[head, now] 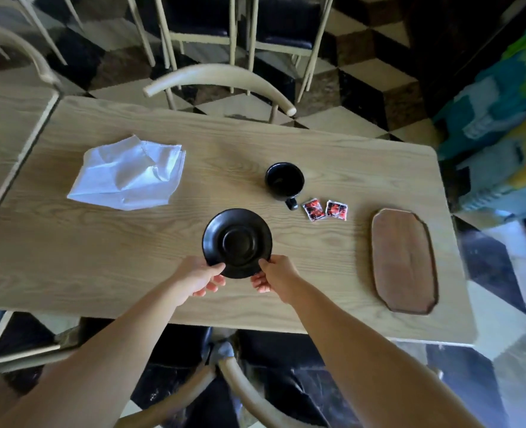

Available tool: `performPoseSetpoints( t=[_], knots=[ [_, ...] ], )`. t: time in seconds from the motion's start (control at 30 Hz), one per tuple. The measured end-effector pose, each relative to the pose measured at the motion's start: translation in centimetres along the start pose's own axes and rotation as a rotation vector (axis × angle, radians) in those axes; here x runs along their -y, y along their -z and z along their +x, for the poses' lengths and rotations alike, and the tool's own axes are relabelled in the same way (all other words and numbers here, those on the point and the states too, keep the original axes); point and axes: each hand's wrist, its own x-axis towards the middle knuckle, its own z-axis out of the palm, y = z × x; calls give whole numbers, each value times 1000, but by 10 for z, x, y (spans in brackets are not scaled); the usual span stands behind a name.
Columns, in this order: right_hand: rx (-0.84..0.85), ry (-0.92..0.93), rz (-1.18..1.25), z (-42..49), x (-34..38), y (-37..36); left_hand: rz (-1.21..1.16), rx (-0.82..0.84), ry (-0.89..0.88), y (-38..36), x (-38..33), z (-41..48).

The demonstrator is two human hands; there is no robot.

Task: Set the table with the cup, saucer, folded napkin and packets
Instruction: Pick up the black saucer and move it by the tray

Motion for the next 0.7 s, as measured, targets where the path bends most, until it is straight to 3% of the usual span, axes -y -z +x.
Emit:
performPoseSetpoints(
  t=[0.37,0.7],
  knots=[
    [-147,-35,130,-10,-40,179,127,160,-37,-169,-71,2],
    [-170,-87,157,-2,-60,229,165,181,14,-221,-82,15]
  ],
)
